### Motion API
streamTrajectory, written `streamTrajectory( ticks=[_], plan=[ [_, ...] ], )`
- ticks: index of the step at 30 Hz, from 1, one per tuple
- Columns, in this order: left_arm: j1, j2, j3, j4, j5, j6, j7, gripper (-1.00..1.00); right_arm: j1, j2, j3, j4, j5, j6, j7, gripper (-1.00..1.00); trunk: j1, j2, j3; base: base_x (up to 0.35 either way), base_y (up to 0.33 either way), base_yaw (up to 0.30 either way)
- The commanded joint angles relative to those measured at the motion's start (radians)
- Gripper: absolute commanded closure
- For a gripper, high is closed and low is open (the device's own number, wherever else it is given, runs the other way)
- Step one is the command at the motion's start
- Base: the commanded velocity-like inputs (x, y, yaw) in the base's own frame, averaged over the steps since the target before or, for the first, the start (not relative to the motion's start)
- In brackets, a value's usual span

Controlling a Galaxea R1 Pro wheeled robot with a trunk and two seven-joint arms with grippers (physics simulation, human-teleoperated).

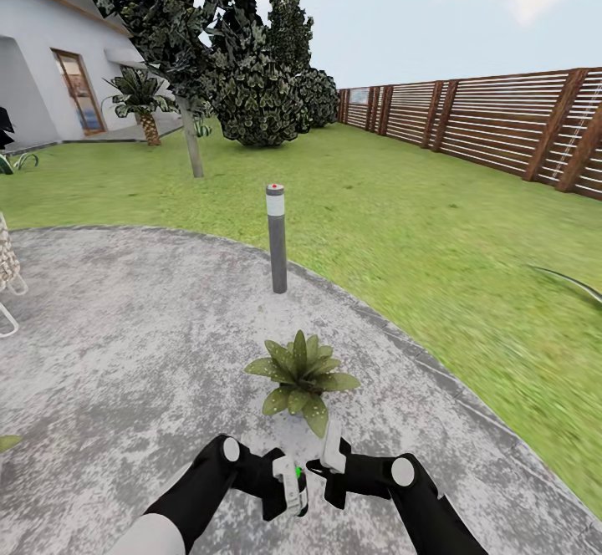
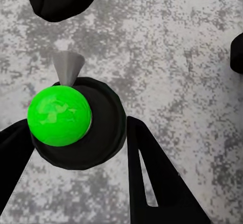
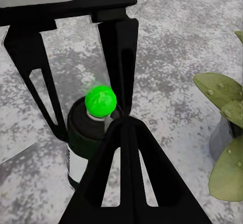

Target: Pick up the pesticide atomizer in the garden and spray insectifuge to fully cover both potted plants in the garden.

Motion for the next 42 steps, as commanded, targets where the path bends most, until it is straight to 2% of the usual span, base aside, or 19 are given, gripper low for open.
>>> streamTrajectory(
  ticks=[1,13,23,34,37,39,42],
  plan=[
    [0.0,-0.001,0.001,-0.008,-0.005,0.0,0.002,1.0,0.0,0.0,-0.001,-0.001,0.009,-0.006,0.001,1.0,0.0,0.0,-0.001,0.0,0.0,0.0],
    [0.0,-0.001,0.002,-0.018,0.002,0.0,0.007,1.0,0.0,0.0,-0.001,-0.002,0.009,-0.006,0.001,1.0,0.0,0.0,-0.001,0.0,0.0,0.0],
    [0.001,-0.013,0.002,-0.018,0.002,0.0,0.007,1.0,0.0,0.0,-0.001,-0.002,0.009,-0.006,0.001,1.0,0.0,0.0,-0.001,0.0,0.0,0.0],
    [0.0,-0.002,0.01,-0.012,0.002,0.001,0.006,1.0,0.0,0.0,-0.001,-0.002,0.009,-0.006,0.001,1.0,0.0,0.0,-0.001,0.0,0.0,0.0],
    [0.002,0.025,0.012,-0.007,-0.001,-0.001,0.006,1.0,0.0,0.0,-0.001,-0.002,0.009,-0.006,0.001,1.0,0.0,0.0,-0.001,0.0,0.0,0.0],
    [0.003,0.068,0.013,-0.005,0.0,0.0,0.006,1.0,0.0,0.0,-0.001,-0.002,0.009,-0.006,0.001,1.0,0.0,0.0,-0.001,0.0,0.0,0.0],
    [0.003,0.112,0.014,-0.004,0.0,0.0,0.006,1.0,0.0,0.0,-0.001,-0.001,0.009,-0.006,0.001,1.0,0.0,0.0,-0.001,0.0,0.0,0.0]
  ],
)
